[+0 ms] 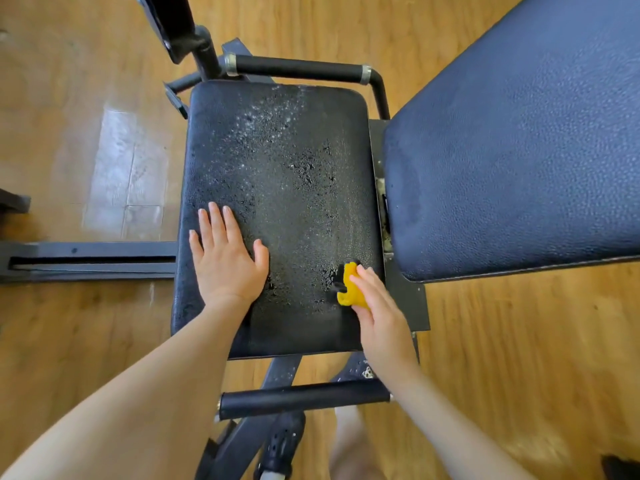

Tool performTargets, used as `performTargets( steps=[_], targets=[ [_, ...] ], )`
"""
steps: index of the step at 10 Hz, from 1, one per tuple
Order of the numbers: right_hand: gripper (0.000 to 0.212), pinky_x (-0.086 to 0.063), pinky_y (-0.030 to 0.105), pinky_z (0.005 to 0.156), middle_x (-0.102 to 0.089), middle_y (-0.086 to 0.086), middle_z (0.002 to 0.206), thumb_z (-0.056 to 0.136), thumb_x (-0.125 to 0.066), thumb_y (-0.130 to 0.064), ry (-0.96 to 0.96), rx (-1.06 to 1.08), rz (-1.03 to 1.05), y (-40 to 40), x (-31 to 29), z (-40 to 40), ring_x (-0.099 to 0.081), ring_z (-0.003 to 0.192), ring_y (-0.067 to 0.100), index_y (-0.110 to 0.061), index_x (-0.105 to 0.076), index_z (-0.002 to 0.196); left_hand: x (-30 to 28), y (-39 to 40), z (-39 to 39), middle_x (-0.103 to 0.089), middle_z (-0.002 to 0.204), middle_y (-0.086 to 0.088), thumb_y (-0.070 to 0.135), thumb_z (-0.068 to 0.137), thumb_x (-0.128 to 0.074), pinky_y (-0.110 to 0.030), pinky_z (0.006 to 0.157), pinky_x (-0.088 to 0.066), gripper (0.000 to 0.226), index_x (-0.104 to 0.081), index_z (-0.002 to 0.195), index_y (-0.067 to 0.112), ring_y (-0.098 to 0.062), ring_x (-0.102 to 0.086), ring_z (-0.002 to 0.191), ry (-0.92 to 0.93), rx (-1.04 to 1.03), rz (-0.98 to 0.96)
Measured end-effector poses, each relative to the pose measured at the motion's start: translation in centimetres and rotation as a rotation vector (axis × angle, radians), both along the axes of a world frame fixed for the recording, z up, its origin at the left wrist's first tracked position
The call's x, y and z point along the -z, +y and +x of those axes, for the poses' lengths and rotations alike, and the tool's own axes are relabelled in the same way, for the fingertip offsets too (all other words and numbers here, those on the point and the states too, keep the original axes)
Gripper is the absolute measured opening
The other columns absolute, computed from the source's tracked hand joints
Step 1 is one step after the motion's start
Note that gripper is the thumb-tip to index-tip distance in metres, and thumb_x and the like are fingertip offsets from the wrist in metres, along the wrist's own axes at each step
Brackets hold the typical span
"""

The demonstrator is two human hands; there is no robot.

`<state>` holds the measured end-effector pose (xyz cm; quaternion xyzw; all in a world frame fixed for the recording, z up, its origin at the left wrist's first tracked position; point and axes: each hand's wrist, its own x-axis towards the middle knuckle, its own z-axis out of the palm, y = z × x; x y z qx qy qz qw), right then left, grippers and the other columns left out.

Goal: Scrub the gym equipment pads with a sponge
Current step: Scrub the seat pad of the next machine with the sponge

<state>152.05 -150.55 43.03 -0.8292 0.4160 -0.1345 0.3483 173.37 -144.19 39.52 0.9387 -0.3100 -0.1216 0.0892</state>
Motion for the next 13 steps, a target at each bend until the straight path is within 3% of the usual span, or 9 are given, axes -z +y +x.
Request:
performTargets(
  steps=[2,4,5,6,8,10,11,12,13],
  targets=[
    [0.045,-0.011,0.019,0.110,-0.031,0.006,0.150,0.090,-0.052,-0.001,0.191,-0.100,-0.057,-5.8,0.4,3.9,-0.024,0.141,0.022,-0.004,-0.045,0.134,-0.1,0.0,0.0,0.000,0.160,-0.011,0.040,0.095,-0.036,-0.042,0.118,0.004,0.071,-0.009,0.152,0.007,-0.024,0.006,0.147,-0.003,0.002,0.010],
    [0.053,-0.034,0.037,0.102,-0.050,0.014,0.136,0.073,-0.068,0.007,0.173,-0.054,-0.181,-3.3,1.5,2.9,-0.048,0.125,0.034,-0.001,-0.055,0.124,-0.1,-0.1,0.0,0.000,0.160,-0.011,0.039,0.095,-0.037,-0.042,0.118,0.004,0.071,-0.009,0.152,0.007,-0.024,0.005,0.147,0.003,0.006,0.009],
    [0.050,-0.036,0.027,0.102,-0.054,0.011,0.133,0.073,-0.063,0.005,0.158,-0.083,-0.221,0.1,1.9,1.1,-0.050,0.123,0.028,-0.005,-0.058,0.121,-0.1,-0.1,0.0,-0.002,0.160,-0.012,0.038,0.095,-0.039,-0.043,0.118,0.003,0.071,-0.011,0.151,0.006,-0.025,0.004,0.147,0.010,0.003,-0.001],
    [0.042,-0.026,0.020,0.106,-0.054,0.008,0.133,0.082,-0.045,-0.001,0.149,-0.124,-0.190,2.8,2.0,-0.8,-0.040,0.127,0.018,-0.007,-0.058,0.122,-0.1,-0.1,0.0,-0.004,0.160,-0.013,0.036,0.094,-0.042,-0.044,0.118,0.002,0.072,-0.013,0.151,0.004,-0.026,0.002,0.147,0.010,0.001,-0.006],
    [0.053,-0.021,0.020,0.112,-0.046,0.005,0.139,0.076,-0.052,0.007,0.109,-0.199,-0.092,1.9,1.2,-1.4,-0.035,0.131,0.016,-0.009,-0.051,0.127,0.0,-0.1,0.1,-0.005,0.160,-0.013,0.036,0.094,-0.042,-0.045,0.118,0.001,0.072,-0.013,0.151,0.004,-0.026,0.001,0.147,0.009,0.010,0.000],
    [0.057,-0.036,0.043,0.102,-0.050,0.011,0.137,0.072,-0.071,0.008,0.206,-0.081,-0.124,-1.3,0.8,3.5,-0.044,0.128,0.030,-0.003,-0.055,0.125,-0.1,-0.2,0.2,-0.002,0.160,-0.012,0.038,0.094,-0.040,-0.044,0.118,0.003,0.072,-0.011,0.151,0.006,-0.025,0.003,0.147,0.005,0.024,0.008],
    [0.068,-0.040,0.036,0.096,-0.055,0.004,0.132,0.061,-0.079,0.009,0.259,-0.209,-0.146,-0.2,0.8,3.2,-0.053,0.121,0.025,-0.007,-0.057,0.123,-0.3,-0.1,0.1,-0.002,0.160,-0.011,0.041,0.094,-0.033,-0.044,0.118,0.003,0.071,-0.012,0.151,0.006,-0.025,0.004,0.147,0.008,0.023,0.007],
    [0.058,-0.028,0.032,0.108,-0.036,-0.011,0.139,0.080,-0.064,0.006,0.201,-0.259,-0.055,-1.0,-0.3,3.3,-0.040,0.131,0.016,-0.011,-0.049,0.133,-0.4,-0.1,0.2,-0.004,0.159,-0.011,0.046,0.087,-0.022,-0.045,0.118,0.000,0.075,-0.014,0.151,0.007,-0.026,0.002,0.147,0.008,0.017,0.024],
    [0.047,-0.014,0.019,0.110,-0.038,-0.005,0.144,0.090,-0.054,0.000,0.155,-0.220,0.015,-4.6,-1.8,6.6,-0.033,0.136,0.014,-0.012,-0.046,0.135,-0.3,-0.2,0.3,-0.008,0.158,-0.012,0.049,0.086,-0.016,-0.046,0.118,-0.004,0.077,-0.019,0.150,0.006,-0.027,-0.003,0.147,-0.004,0.014,0.032]
  ],
)
